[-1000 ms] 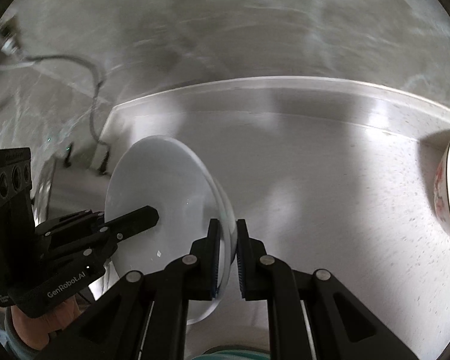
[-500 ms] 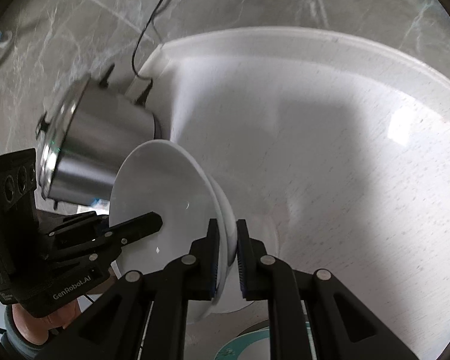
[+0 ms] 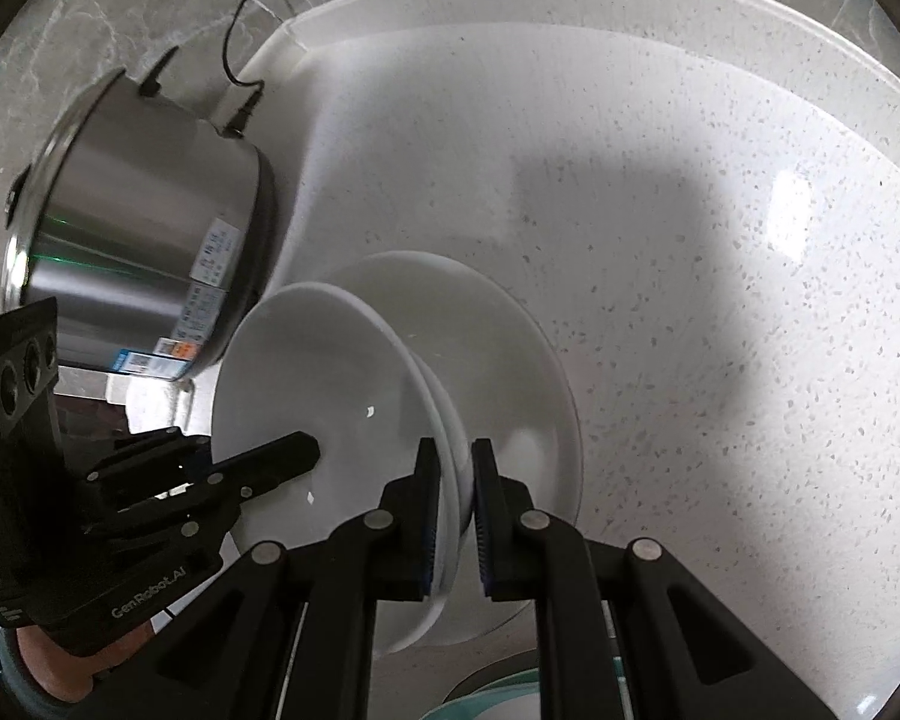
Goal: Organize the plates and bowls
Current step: 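Carry the white bowl with both grippers and lower it onto the white plate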
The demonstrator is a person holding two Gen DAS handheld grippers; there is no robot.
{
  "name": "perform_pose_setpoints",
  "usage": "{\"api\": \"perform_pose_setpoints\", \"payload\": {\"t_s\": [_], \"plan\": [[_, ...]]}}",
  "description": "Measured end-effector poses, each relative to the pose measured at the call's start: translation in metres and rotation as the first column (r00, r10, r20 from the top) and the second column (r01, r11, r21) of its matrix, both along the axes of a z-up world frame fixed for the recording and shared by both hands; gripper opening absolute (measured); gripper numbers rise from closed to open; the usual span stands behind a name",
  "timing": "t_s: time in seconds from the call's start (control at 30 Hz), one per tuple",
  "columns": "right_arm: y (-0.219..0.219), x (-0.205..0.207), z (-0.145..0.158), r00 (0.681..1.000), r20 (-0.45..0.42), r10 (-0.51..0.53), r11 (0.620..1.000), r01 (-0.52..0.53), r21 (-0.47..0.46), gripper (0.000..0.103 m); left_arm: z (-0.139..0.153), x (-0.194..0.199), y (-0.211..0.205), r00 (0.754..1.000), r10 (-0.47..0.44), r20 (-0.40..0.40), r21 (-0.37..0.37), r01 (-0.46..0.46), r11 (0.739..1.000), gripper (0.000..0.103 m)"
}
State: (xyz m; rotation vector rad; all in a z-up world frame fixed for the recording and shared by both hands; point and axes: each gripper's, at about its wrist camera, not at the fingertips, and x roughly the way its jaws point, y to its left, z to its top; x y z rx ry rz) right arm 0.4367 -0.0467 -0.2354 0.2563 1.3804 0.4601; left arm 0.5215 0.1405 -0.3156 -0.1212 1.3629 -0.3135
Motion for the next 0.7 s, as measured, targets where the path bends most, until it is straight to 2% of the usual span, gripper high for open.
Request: {"api": "perform_pose_setpoints", "payload": {"t_s": [0.37,0.7], "plan": [[0.013,0.006,-0.009,1.0,0.017,0.021,0.998,-0.02,-0.06,0.012,-0.021,0.017,-0.013,1.0,-0.004,-0.018,0.01,0.004,1.0,0.011],[0.037,-0.004,-0.007,0.985,0.119,0.127,0.968,-0.097,-0.232,0.018,-0.022,0.019,-0.019,1.0,-0.009,-0.004,0.044,0.009,0.999,0.011]]}}
